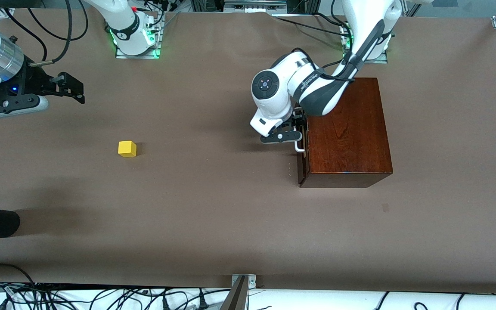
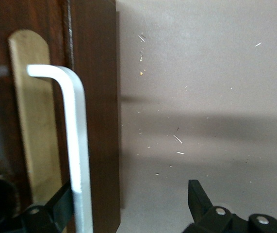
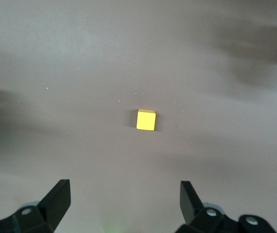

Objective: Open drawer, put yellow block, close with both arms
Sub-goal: 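Pull the drawer handle outward with the left gripper to open it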

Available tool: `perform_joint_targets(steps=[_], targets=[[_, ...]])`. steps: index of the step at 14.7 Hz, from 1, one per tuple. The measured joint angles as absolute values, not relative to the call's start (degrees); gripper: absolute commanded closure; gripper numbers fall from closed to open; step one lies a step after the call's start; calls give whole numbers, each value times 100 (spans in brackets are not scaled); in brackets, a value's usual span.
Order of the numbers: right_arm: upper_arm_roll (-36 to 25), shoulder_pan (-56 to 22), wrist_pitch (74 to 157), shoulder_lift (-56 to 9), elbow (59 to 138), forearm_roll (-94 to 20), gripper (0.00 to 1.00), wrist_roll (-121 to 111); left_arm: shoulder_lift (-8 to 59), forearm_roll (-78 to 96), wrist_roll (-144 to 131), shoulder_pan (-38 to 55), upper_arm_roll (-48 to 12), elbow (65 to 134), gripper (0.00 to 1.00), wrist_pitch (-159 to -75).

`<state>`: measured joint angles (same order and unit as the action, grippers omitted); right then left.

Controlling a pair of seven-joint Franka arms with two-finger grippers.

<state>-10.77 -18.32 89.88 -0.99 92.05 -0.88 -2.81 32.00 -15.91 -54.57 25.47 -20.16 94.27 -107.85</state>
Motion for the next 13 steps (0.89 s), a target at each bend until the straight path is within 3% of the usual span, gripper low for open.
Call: perform_joint_targets(steps=[13], targets=[[-1079,-1822,9065,-102,9205,-88,0,-280,3305,-1640,-5810,2780,-2019,9427,0,-11494]])
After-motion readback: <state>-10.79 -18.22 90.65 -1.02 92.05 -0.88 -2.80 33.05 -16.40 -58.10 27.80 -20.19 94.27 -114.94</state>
